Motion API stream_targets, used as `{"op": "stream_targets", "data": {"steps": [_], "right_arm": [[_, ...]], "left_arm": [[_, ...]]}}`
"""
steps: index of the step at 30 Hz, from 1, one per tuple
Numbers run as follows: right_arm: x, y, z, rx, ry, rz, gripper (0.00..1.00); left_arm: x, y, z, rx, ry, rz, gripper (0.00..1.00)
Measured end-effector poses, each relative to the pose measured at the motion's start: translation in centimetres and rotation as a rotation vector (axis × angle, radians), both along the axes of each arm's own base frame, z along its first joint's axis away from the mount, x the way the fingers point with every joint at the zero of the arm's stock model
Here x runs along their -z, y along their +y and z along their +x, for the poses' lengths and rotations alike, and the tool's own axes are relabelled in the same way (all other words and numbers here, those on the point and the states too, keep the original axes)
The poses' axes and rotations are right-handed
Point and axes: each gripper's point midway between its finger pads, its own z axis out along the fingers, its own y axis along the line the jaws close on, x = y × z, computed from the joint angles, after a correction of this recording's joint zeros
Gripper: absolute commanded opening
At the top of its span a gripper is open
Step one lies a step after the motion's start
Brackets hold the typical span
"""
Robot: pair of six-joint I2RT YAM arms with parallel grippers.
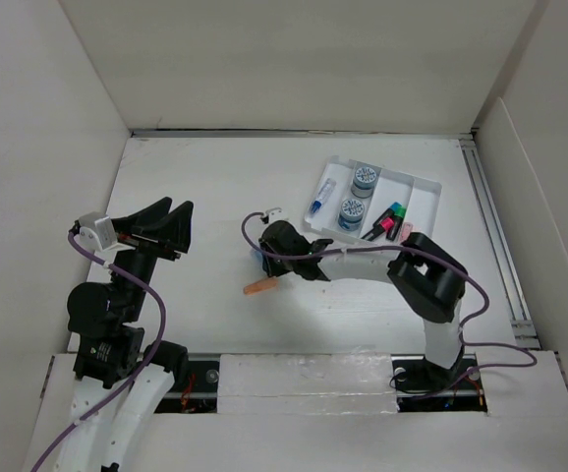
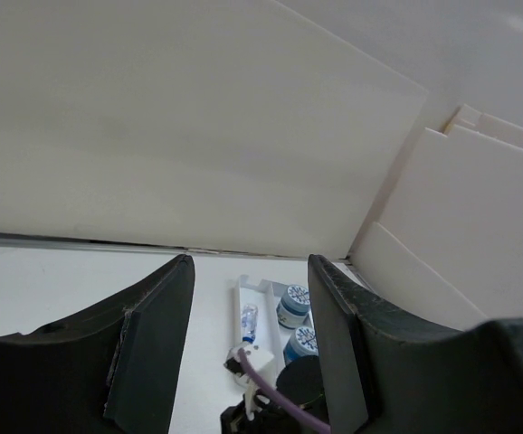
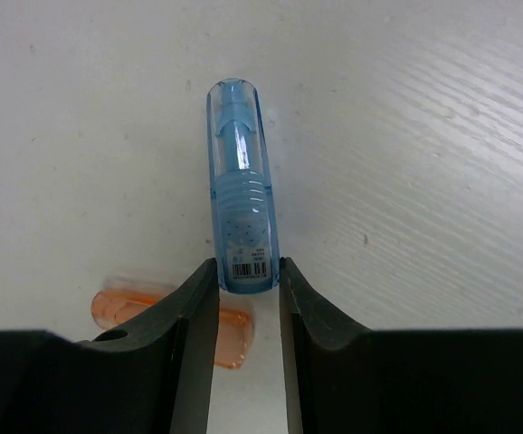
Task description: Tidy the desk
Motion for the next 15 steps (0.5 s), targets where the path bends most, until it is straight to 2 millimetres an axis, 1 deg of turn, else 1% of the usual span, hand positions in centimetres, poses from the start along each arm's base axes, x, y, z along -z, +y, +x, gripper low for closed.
{"op": "stream_targets", "data": {"steps": [2, 3, 4, 6, 8, 9, 10, 11, 13, 15], "right_arm": [[-1.2, -1.0, 0.0, 0.032, -0.002, 0.027, 0.10], [-2.1, -1.7, 0.3, 0.055, -0.006, 0.048, 0.10], [-3.1, -2.7, 0.7, 0.083, -0.011, 0.075, 0.10], [-5.7, -5.5, 2.3, 0.168, -0.031, 0.153, 0.11], [-8.6, -9.2, 4.5, 0.274, -0.068, 0.239, 0.12], [-10.1, -11.7, 6.1, 0.353, -0.099, 0.297, 0.12], [-11.5, -13.9, 7.0, 0.416, -0.126, 0.354, 0.12], [-12.3, -16.6, 7.8, 0.487, -0.148, 0.396, 0.12], [-12.8, -21.6, 8.8, 0.632, -0.177, 0.457, 0.12], [-12.0, -26.2, 9.1, 0.772, -0.180, 0.497, 0.12]], "left_arm": [[0.0, 0.0, 0.0, 0.000, 0.000, 0.000, 0.48], [0.0, 0.0, 0.0, 0.000, 0.000, 0.000, 0.49], [0.0, 0.0, 0.0, 0.000, 0.000, 0.000, 0.49], [0.0, 0.0, 0.0, 0.001, 0.001, 0.000, 0.49], [0.0, -0.1, 0.0, 0.004, 0.000, 0.002, 0.49], [0.0, -0.1, 0.0, 0.006, 0.000, 0.002, 0.49], [0.0, -0.1, 0.0, 0.007, 0.001, 0.003, 0.49], [0.0, -0.1, 0.0, 0.007, 0.001, 0.003, 0.49], [0.1, -0.2, 0.0, 0.011, 0.002, 0.004, 0.49], [0.0, -0.3, 0.0, 0.014, 0.000, 0.005, 0.48]]}}
